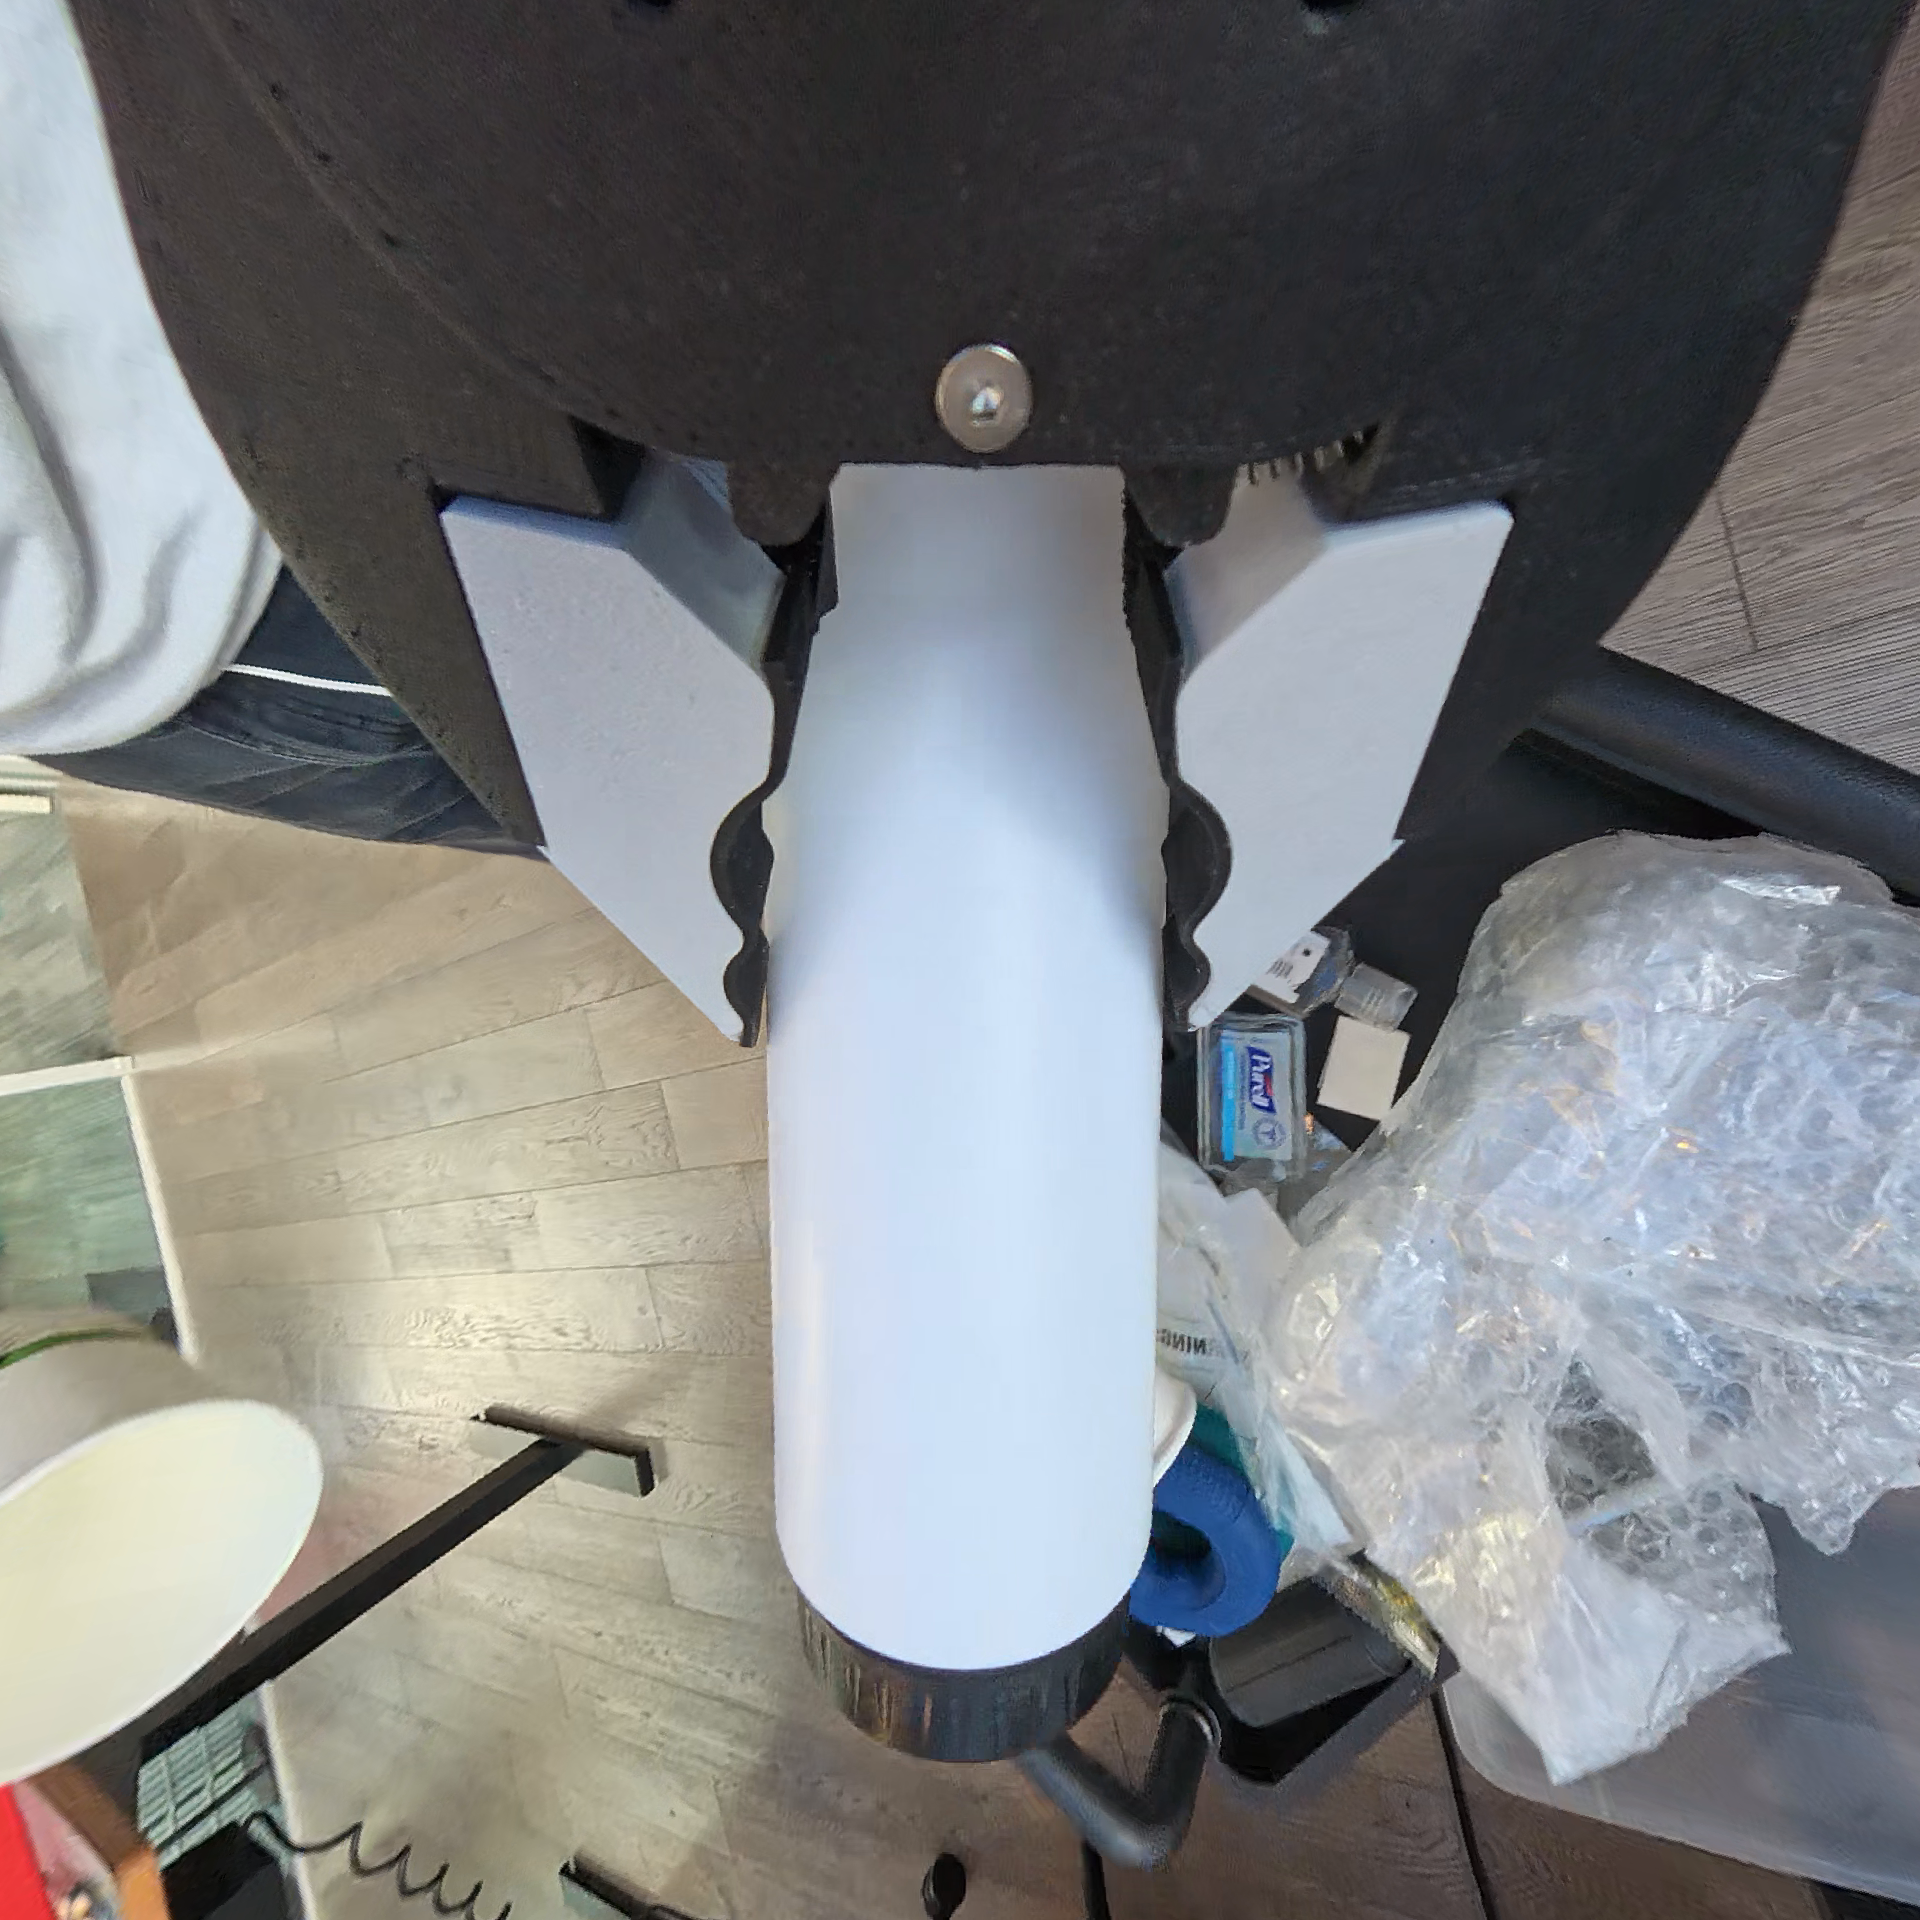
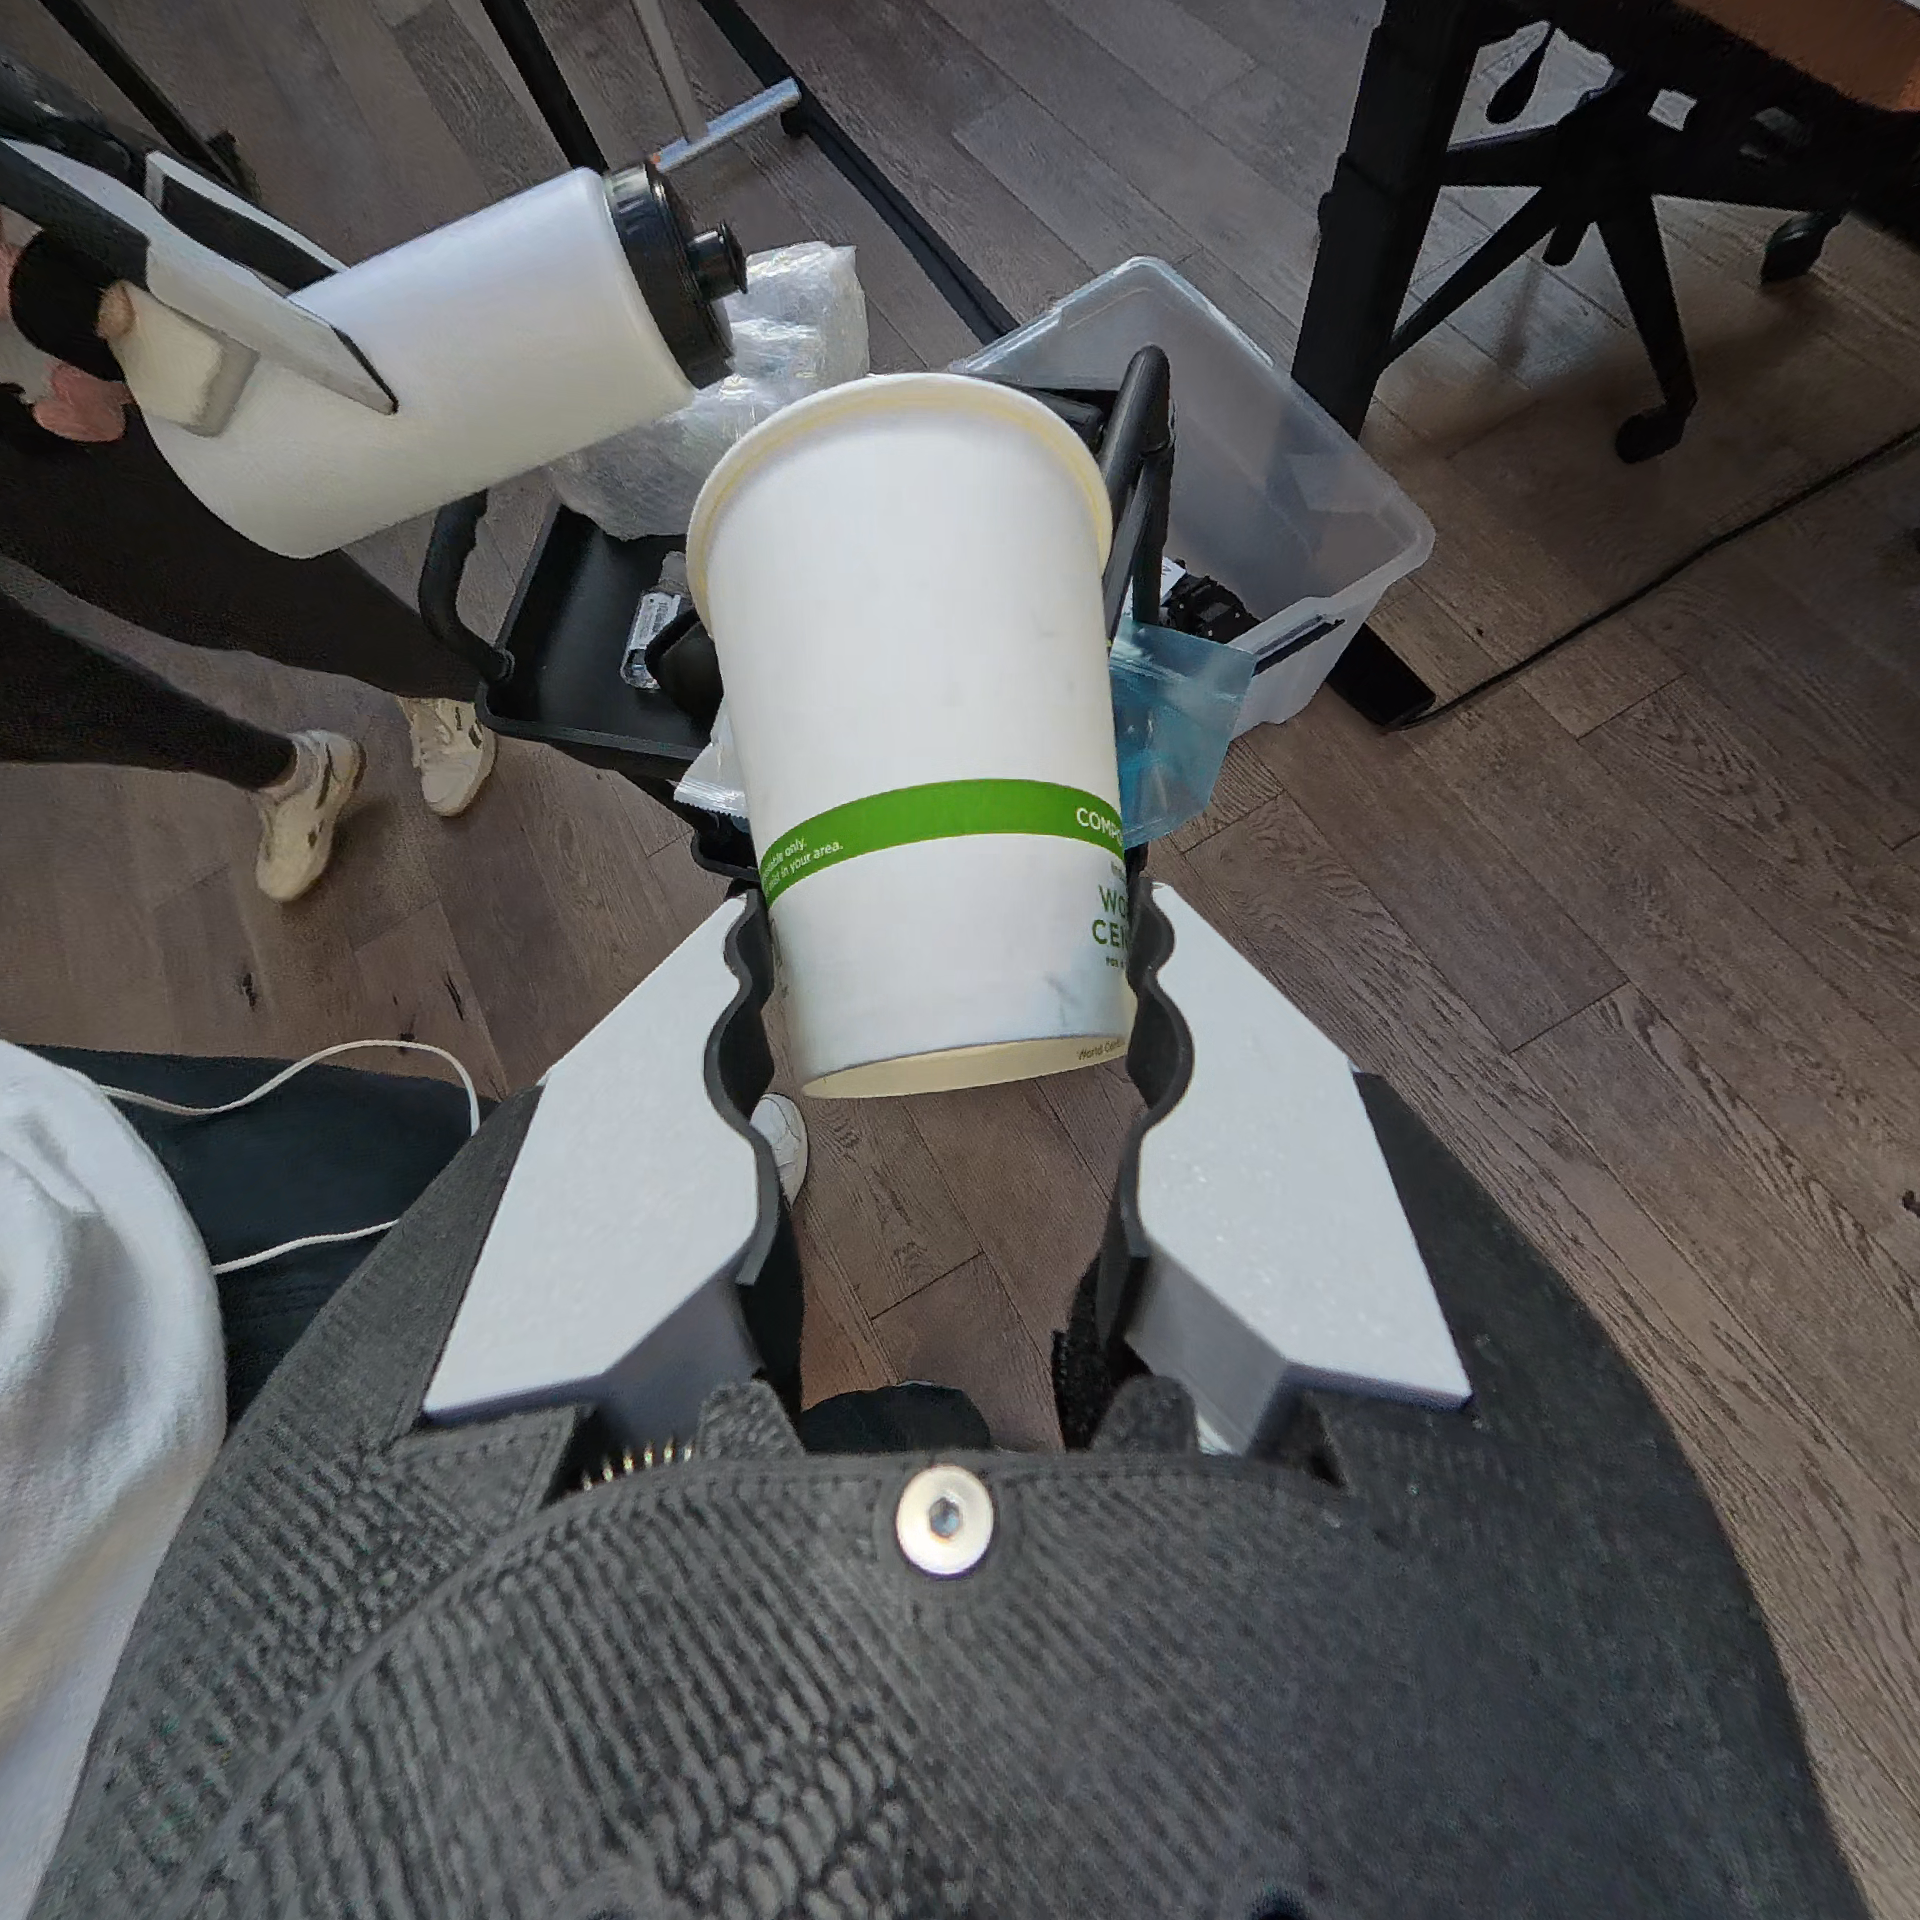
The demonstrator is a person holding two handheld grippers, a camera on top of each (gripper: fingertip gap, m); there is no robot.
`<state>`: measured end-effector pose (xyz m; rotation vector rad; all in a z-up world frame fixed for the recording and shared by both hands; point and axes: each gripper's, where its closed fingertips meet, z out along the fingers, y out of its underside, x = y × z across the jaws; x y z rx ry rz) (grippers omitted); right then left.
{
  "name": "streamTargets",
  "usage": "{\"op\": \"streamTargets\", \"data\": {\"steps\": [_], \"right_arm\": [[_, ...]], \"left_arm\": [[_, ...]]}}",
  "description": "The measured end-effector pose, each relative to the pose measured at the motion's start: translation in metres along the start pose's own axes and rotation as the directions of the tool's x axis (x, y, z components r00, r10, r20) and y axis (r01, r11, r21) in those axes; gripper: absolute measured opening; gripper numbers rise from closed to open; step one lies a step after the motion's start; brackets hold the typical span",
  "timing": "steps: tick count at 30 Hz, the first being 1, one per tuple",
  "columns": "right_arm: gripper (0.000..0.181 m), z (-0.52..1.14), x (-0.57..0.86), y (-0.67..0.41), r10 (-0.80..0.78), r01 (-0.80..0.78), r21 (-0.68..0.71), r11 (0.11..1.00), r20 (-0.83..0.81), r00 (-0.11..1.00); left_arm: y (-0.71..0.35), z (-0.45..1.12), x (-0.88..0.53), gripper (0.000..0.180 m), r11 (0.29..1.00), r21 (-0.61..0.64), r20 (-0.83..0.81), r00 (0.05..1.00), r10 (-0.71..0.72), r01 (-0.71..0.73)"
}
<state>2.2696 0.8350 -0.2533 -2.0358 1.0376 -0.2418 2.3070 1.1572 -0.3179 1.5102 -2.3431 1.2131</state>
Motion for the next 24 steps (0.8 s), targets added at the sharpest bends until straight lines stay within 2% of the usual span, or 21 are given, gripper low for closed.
{"op": "streamTargets", "data": {"steps": [3,6,8,10,13,15,18,21,24], "right_arm": [[0.068,-0.051,0.026,0.029,0.076,-0.076,0.077,0.994,0.007,0.997],[0.068,-0.125,0.072,0.056,0.173,-0.171,0.173,0.970,0.001,0.985],[0.067,-0.187,0.114,0.074,0.241,-0.231,0.226,0.946,-0.021,0.970],[0.067,-0.253,0.162,0.094,0.285,-0.254,0.277,0.927,-0.076,0.956],[0.067,-0.351,0.234,0.126,0.372,-0.299,0.345,0.890,-0.165,0.914],[0.067,-0.412,0.274,0.141,0.417,-0.303,0.420,0.855,-0.213,0.883],[0.067,-0.495,0.331,0.161,0.486,-0.283,0.543,0.791,-0.275,0.830],[0.067,-0.565,0.390,0.185,0.550,-0.271,0.633,0.725,-0.296,0.781],[0.067,-0.632,0.448,0.221,0.585,-0.239,0.674,0.699,-0.346,0.734]], "left_arm": [[-0.039,-0.004,0.058,0.076,0.995,0.096,-0.021,1.000,-0.016,0.017],[-0.099,0.017,0.150,0.076,0.977,0.209,-0.071,0.996,0.054,-0.038],[-0.149,0.048,0.229,0.076,0.951,0.305,-0.148,0.984,0.099,-0.050],[-0.202,0.088,0.322,0.076,0.919,0.394,-0.309,0.939,0.149,-0.016],[-0.268,0.151,0.466,0.076,0.908,0.409,-0.607,0.771,0.193,0.095],[-0.296,0.191,0.552,0.076,0.920,0.383,-0.716,0.656,0.240,0.081],[-0.321,0.247,0.666,0.076,0.939,0.345,-0.813,0.500,0.297,0.002],[-0.341,0.300,0.762,0.076,0.956,0.290,-0.889,0.359,0.285,-0.039],[-0.367,0.356,0.845,0.076,0.965,0.258,-0.936,0.234,0.263,-0.054]]}}
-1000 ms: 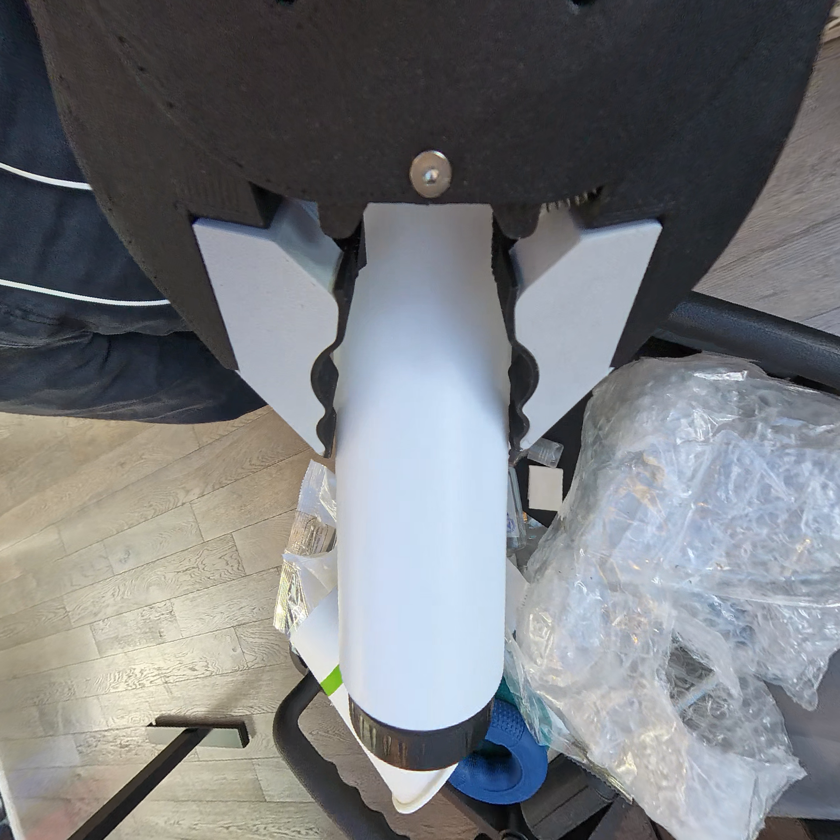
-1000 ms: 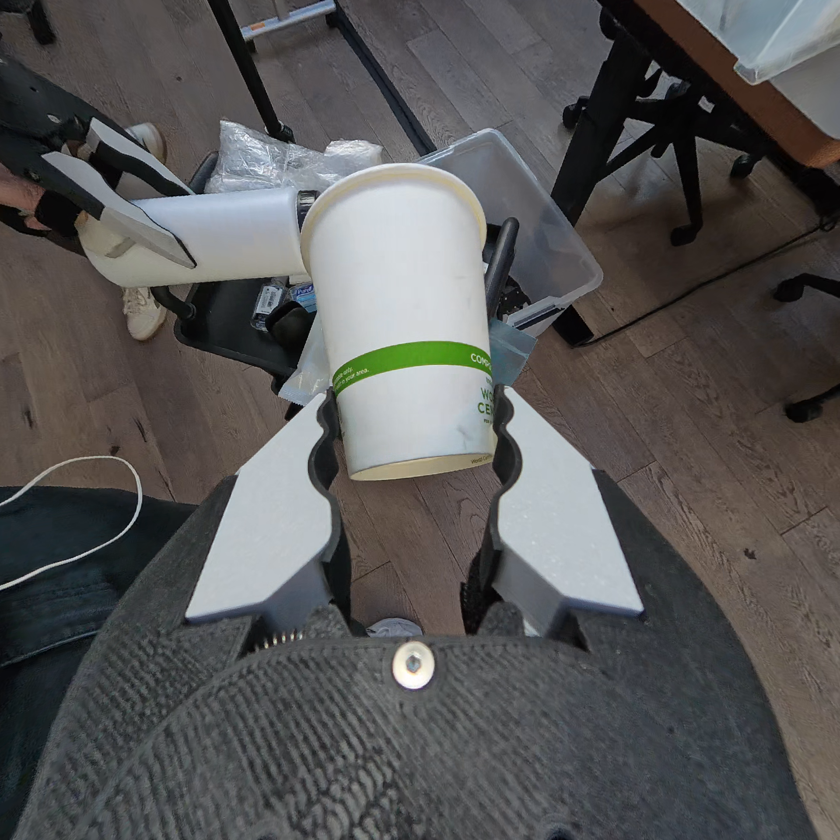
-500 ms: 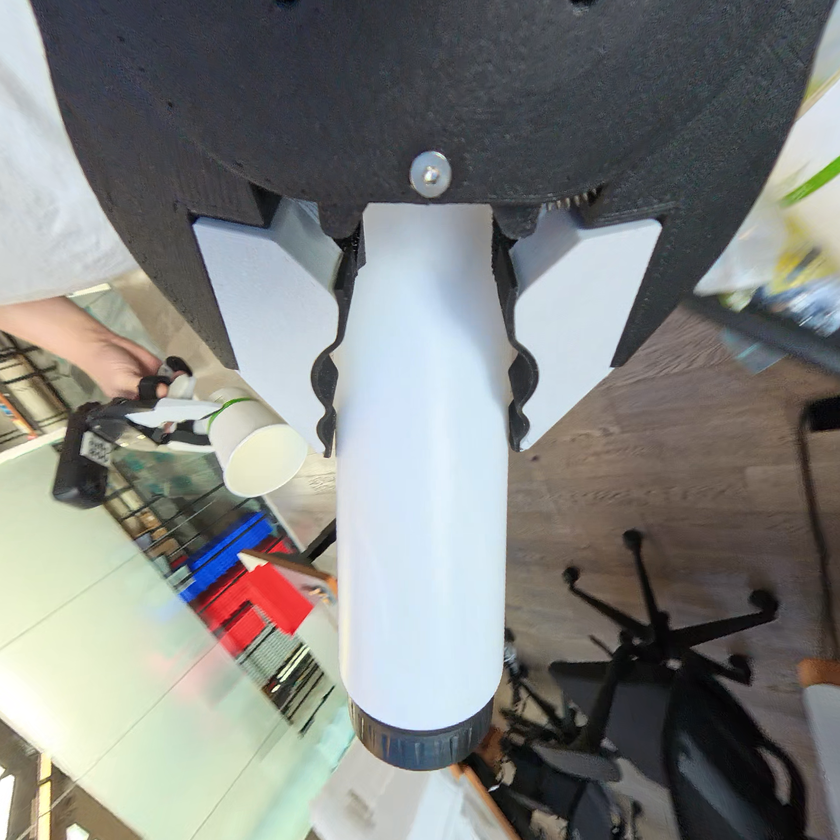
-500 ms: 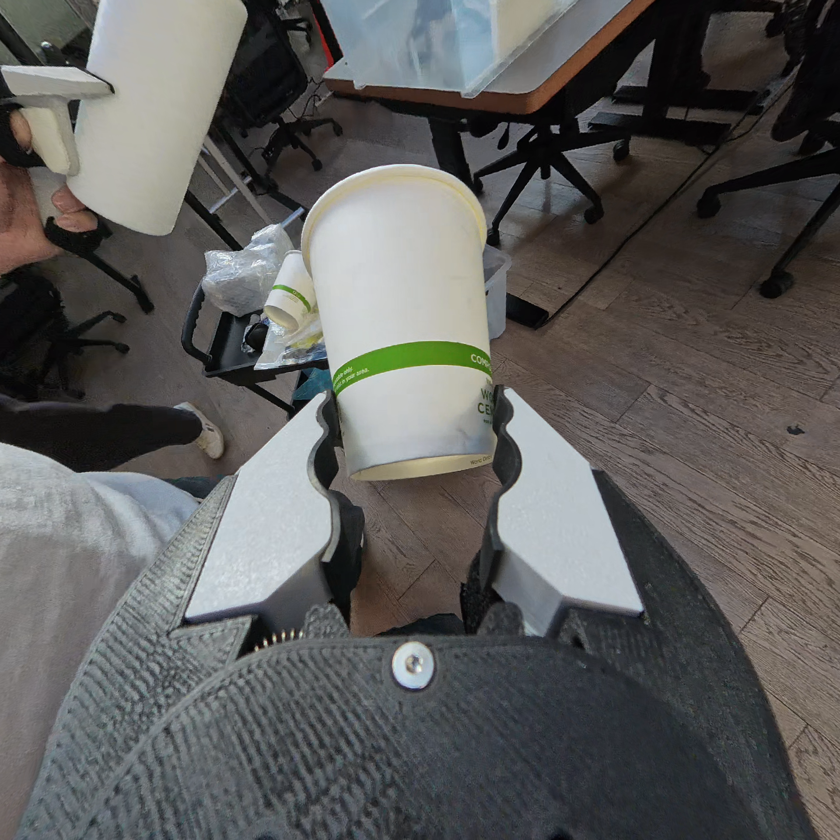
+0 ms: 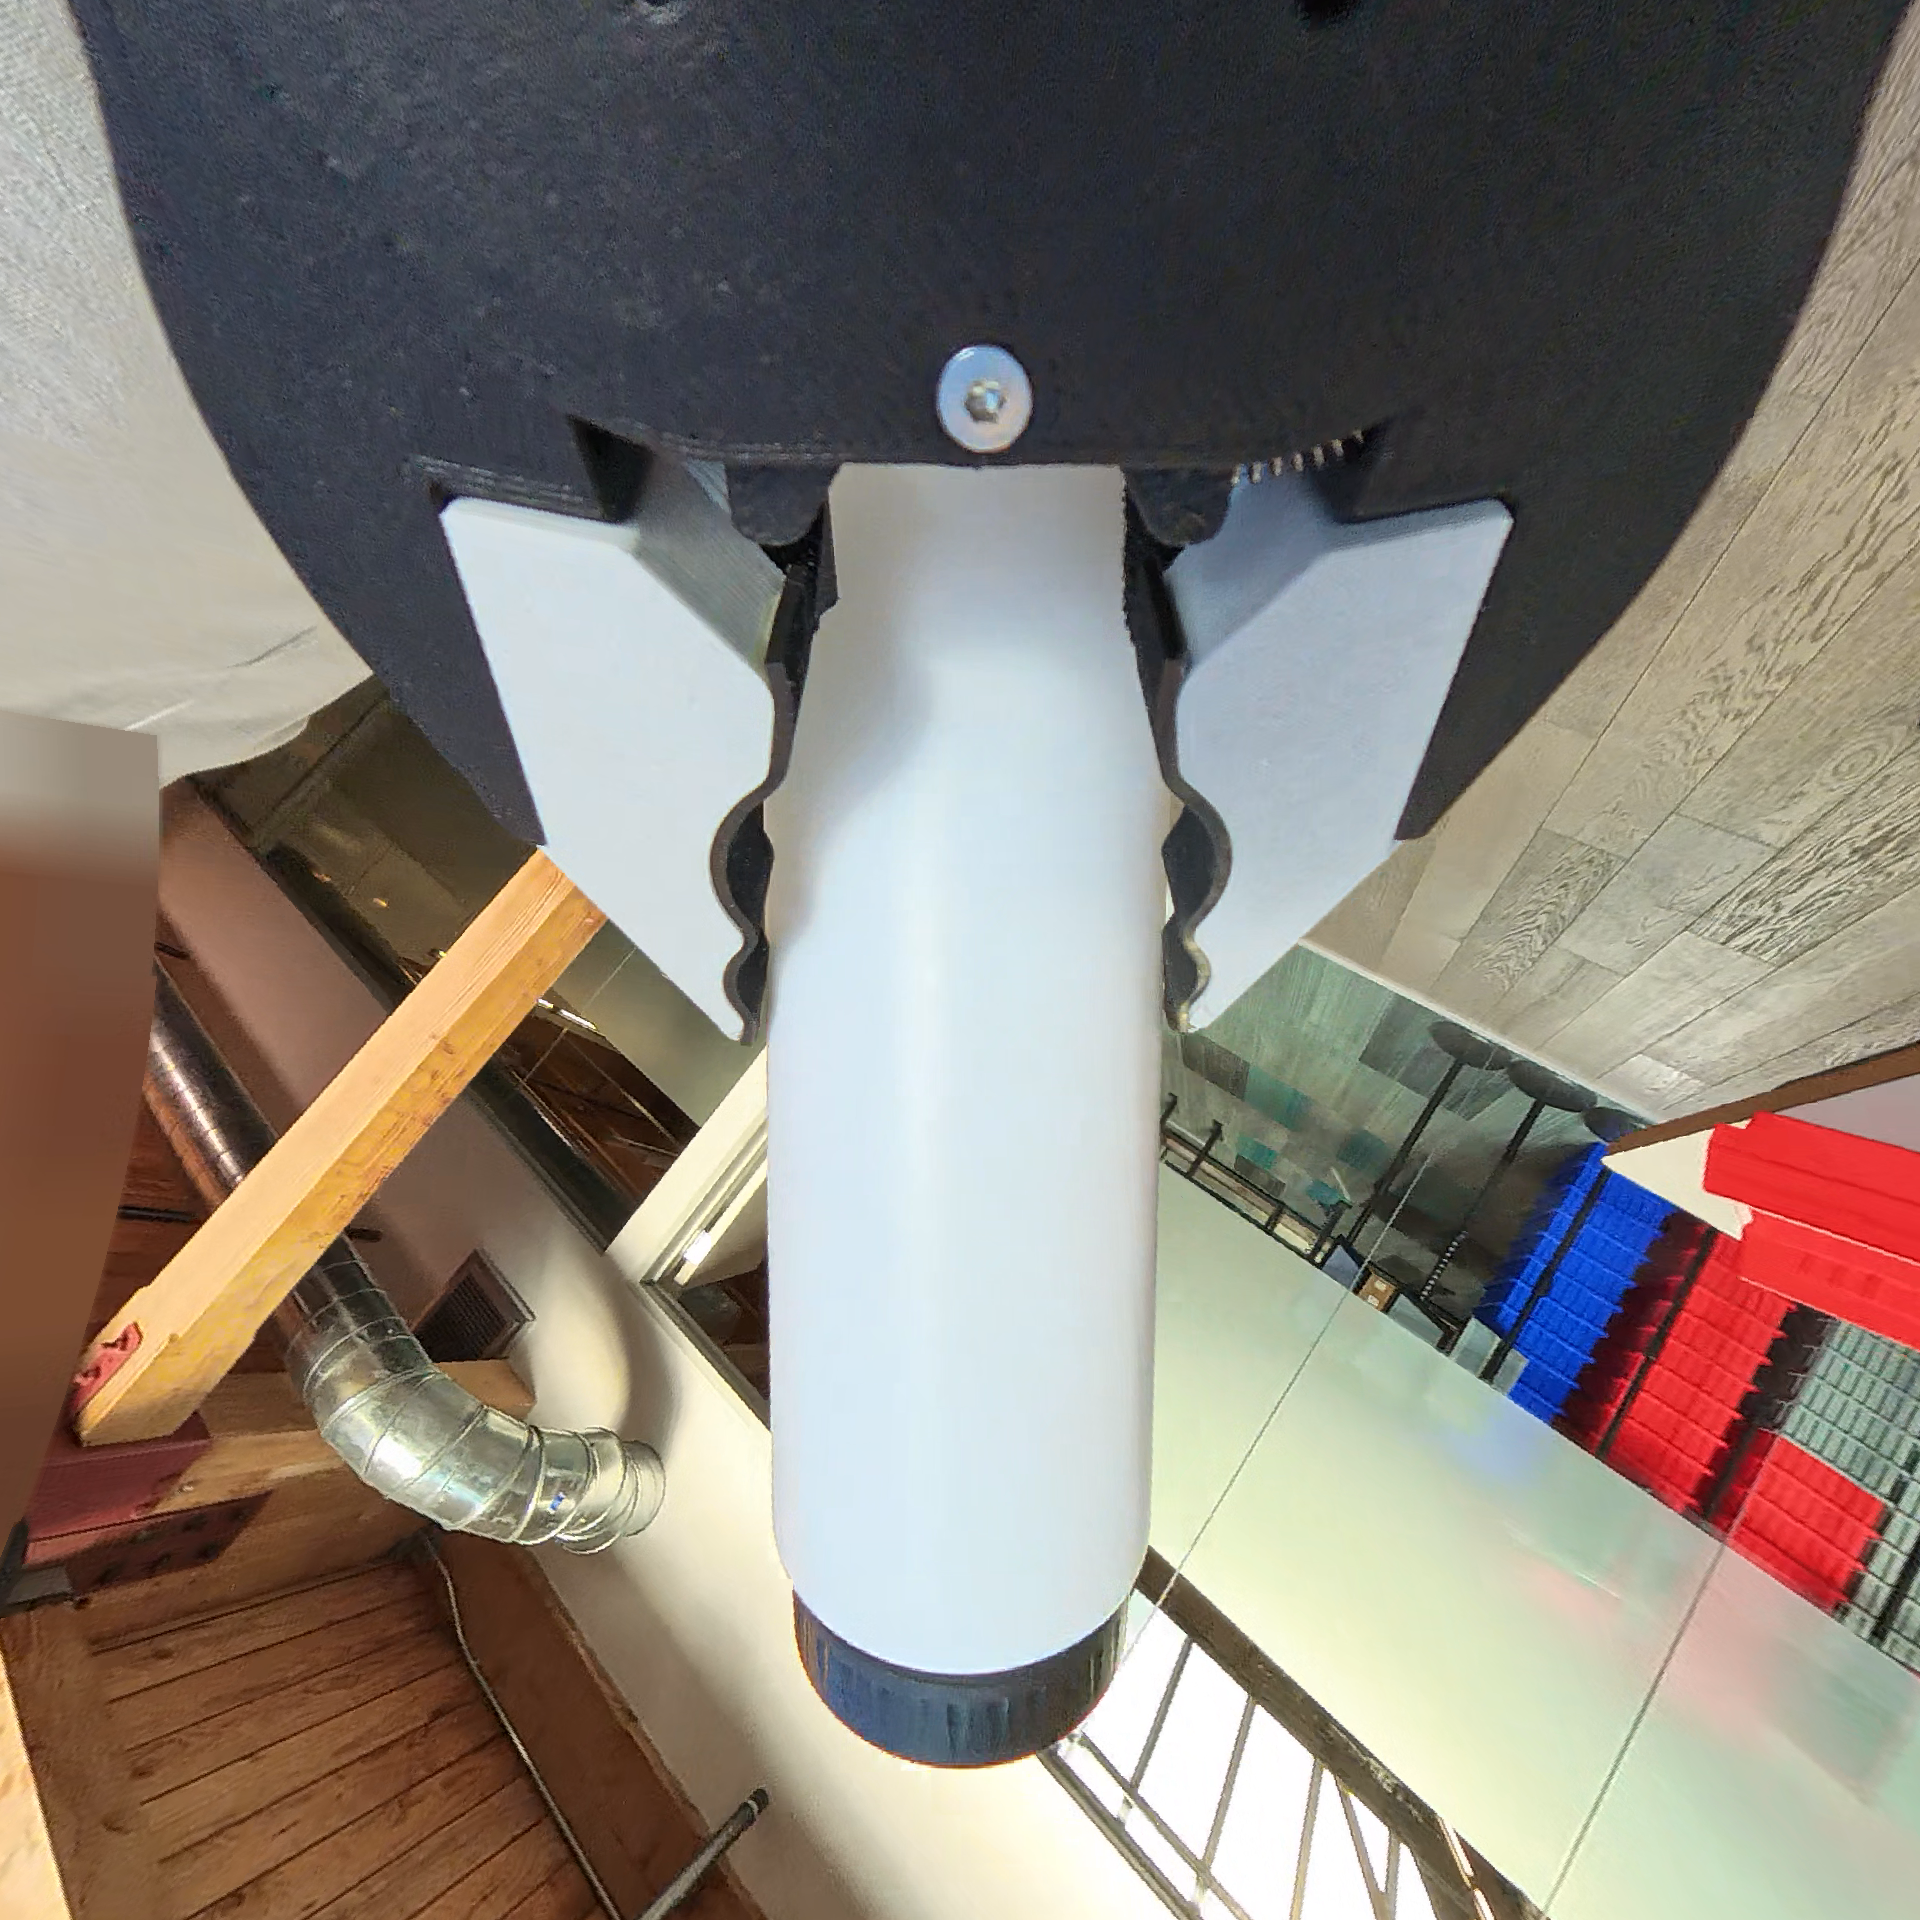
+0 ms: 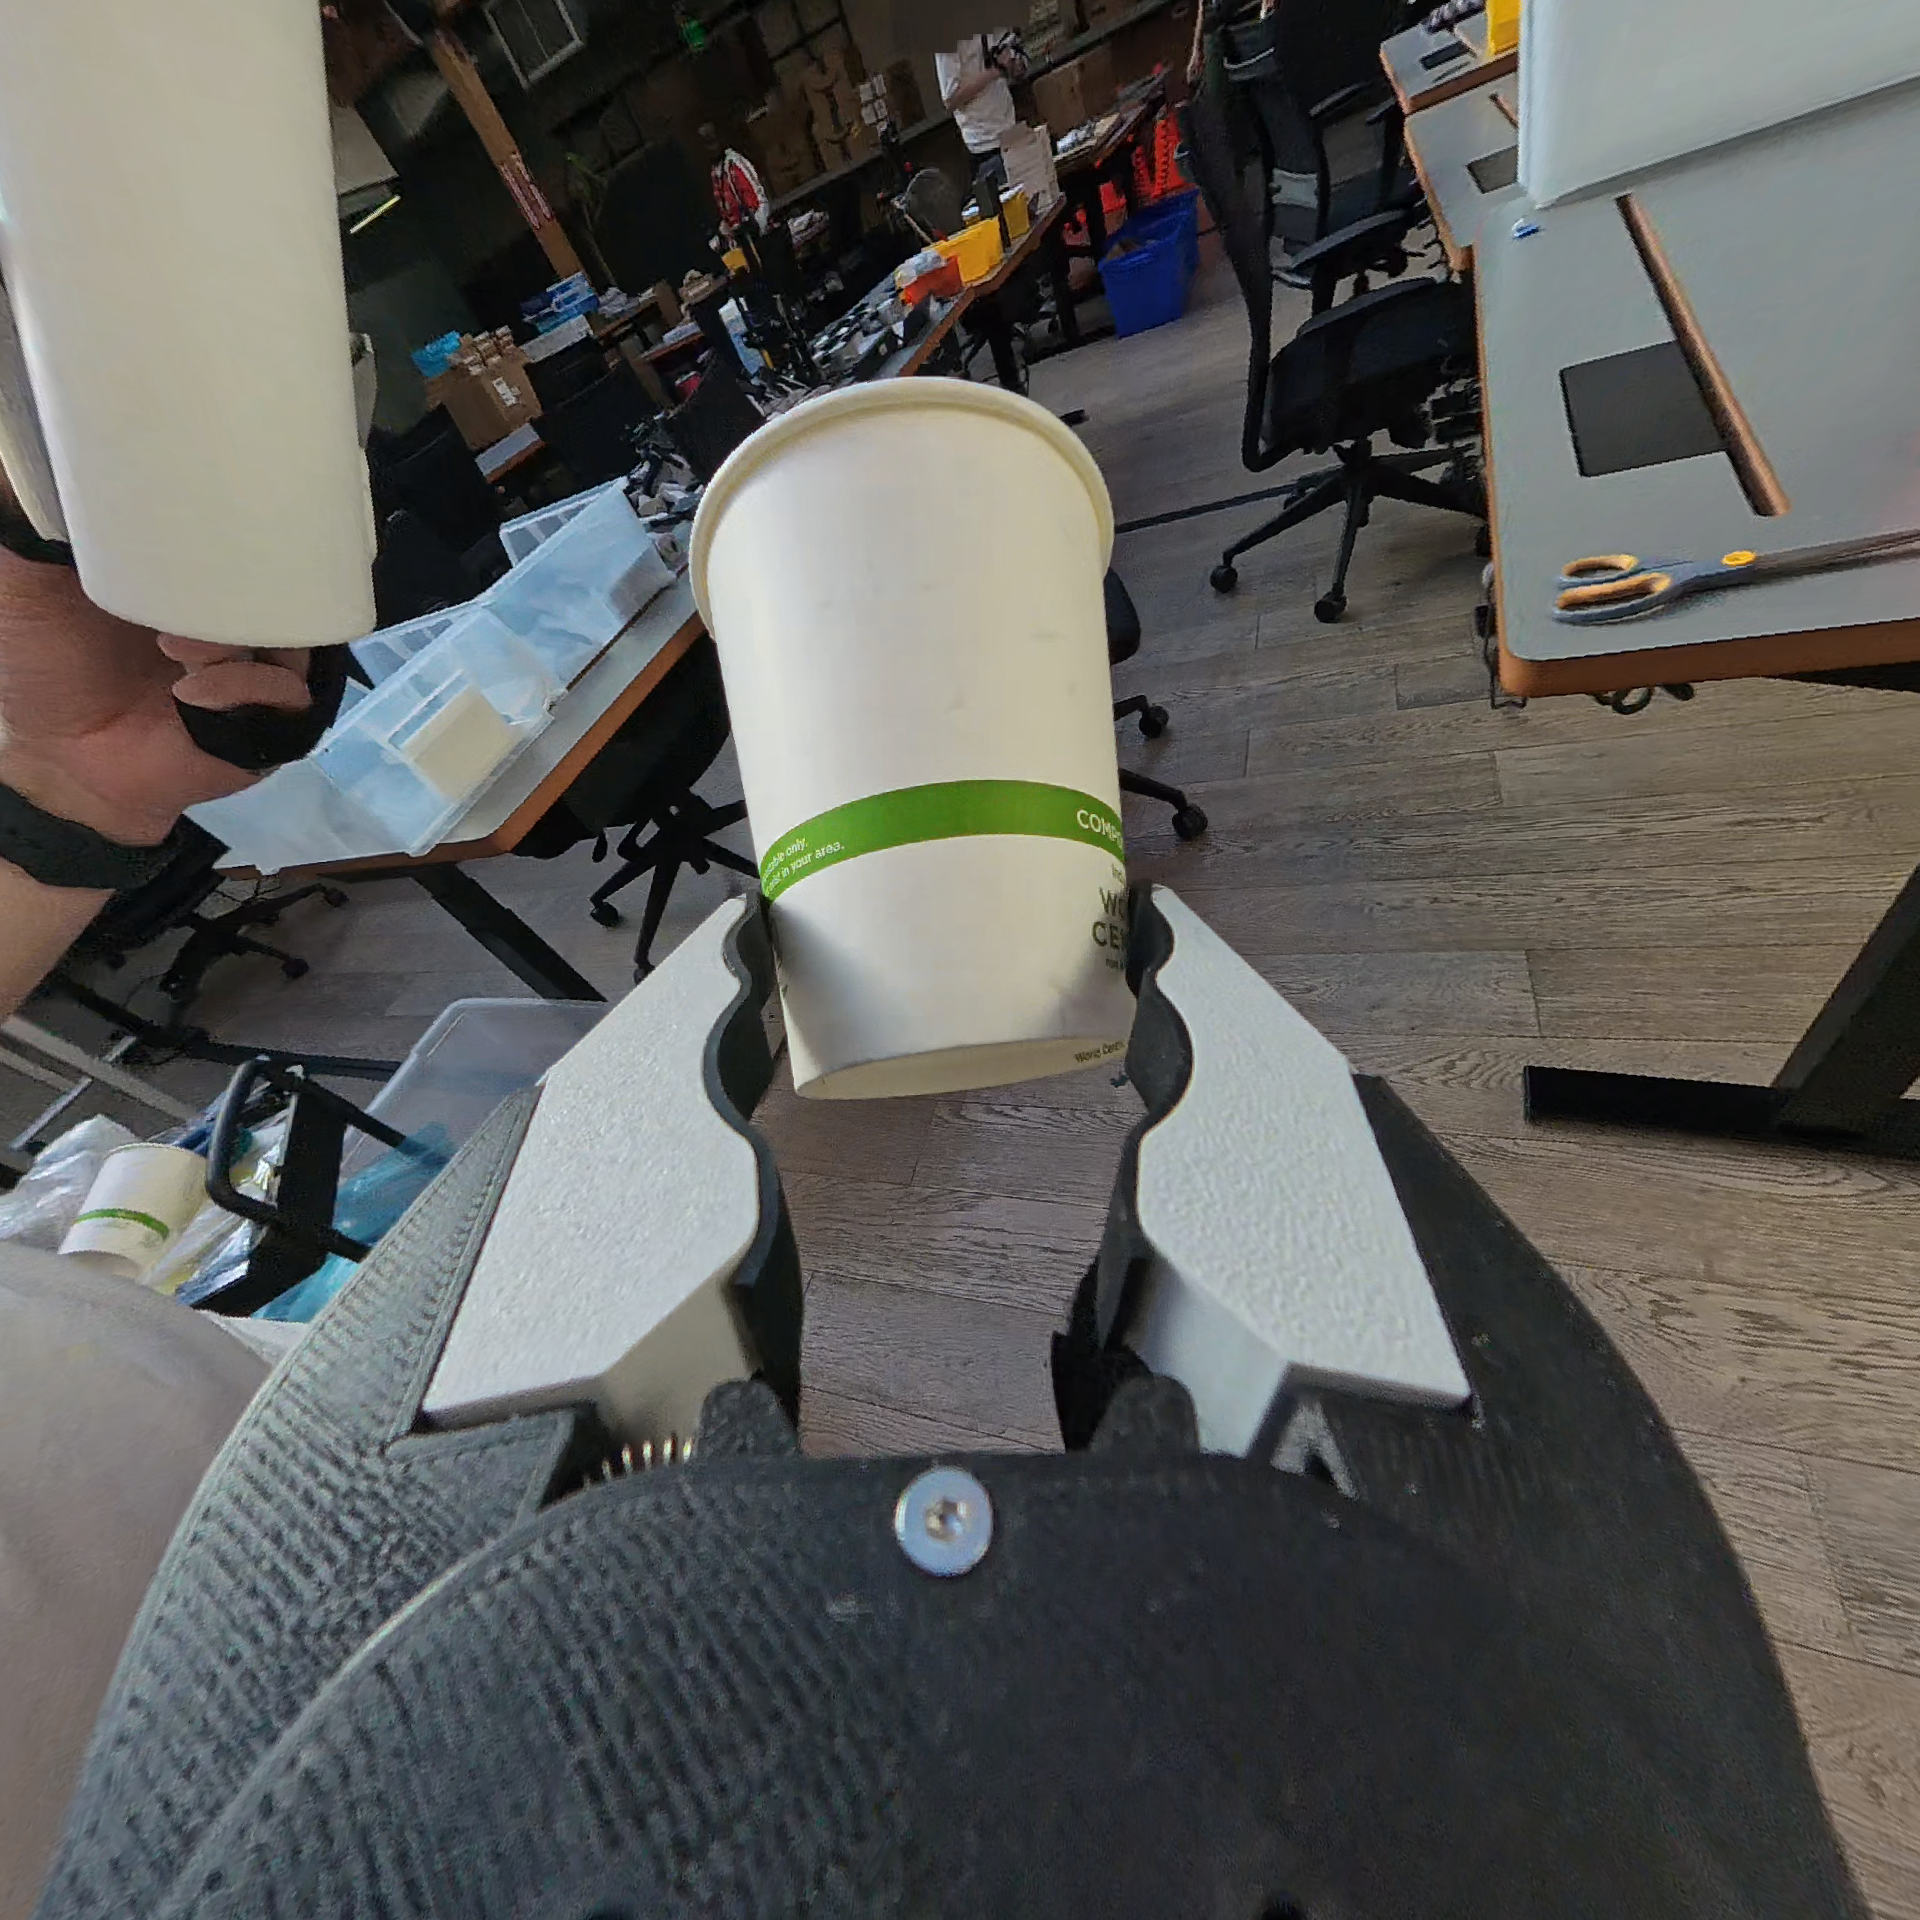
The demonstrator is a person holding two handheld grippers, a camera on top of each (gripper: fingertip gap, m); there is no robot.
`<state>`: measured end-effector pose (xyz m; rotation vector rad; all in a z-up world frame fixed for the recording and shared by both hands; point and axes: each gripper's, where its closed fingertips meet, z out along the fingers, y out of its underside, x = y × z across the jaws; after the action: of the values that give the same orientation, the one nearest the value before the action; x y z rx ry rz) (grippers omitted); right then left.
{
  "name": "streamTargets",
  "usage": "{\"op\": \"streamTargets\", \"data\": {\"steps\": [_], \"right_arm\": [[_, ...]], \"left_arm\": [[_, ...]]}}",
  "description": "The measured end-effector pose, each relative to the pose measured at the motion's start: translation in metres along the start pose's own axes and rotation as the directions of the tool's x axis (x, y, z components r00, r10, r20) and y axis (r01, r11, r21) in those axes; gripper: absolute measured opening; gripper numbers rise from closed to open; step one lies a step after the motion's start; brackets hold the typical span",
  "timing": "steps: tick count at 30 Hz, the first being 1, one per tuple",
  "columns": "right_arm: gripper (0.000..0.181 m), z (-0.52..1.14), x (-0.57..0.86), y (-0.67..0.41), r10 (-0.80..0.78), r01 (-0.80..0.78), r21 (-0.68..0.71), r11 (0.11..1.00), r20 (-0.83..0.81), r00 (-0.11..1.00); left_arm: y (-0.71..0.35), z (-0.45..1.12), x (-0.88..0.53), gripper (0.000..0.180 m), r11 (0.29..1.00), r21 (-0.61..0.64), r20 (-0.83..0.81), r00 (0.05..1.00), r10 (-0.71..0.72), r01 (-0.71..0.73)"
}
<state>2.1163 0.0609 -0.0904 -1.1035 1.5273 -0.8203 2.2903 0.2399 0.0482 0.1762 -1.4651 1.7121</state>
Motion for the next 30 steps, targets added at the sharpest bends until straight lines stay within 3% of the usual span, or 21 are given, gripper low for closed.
{"op": "streamTargets", "data": {"steps": [5,8,14,17,21,24,27,30], "right_arm": [[0.067,-0.061,0.156,-0.024,0.041,-0.032,0.048,0.998,-0.199,0.979],[0.067,-0.107,0.238,-0.028,0.202,-0.171,0.123,0.977,-0.317,0.927],[0.067,-0.180,0.389,-0.041,0.307,-0.238,0.199,0.951,-0.501,0.809],[0.067,-0.184,0.485,-0.071,0.222,-0.230,0.048,0.972,-0.506,0.833],[0.067,-0.144,0.635,-0.147,-0.058,-0.084,-0.311,0.947,-0.422,0.905],[0.068,-0.071,0.739,-0.220,-0.261,0.065,-0.556,0.829,-0.282,0.923],[0.068,0.029,0.828,-0.278,-0.397,0.183,-0.751,0.635,-0.114,0.911],[0.068,0.135,0.899,-0.303,-0.481,0.280,-0.899,0.336,0.092,0.872]], "left_arm": [[-0.045,0.148,-0.080,0.076,0.998,0.018,-0.167,0.984,0.062,-0.060],[-0.085,0.241,-0.138,0.076,0.999,0.022,-0.219,0.975,0.046,-0.042],[-0.146,0.391,-0.229,0.076,0.988,0.024,-0.220,0.963,0.155,-0.154],[-0.168,0.441,-0.265,0.076,0.975,0.104,-0.188,0.959,0.211,-0.194],[-0.182,0.493,-0.309,0.076,0.931,0.188,-0.041,0.945,0.324,-0.311],[-0.193,0.534,-0.336,0.076,0.920,0.206,0.046,0.943,0.330,-0.333],[-0.189,0.568,-0.350,0.076,0.910,0.229,0.082,0.938,0.336,-0.346],[-0.175,0.591,-0.376,0.076,0.894,0.254,0.173,0.926,0.335,-0.370]]}}
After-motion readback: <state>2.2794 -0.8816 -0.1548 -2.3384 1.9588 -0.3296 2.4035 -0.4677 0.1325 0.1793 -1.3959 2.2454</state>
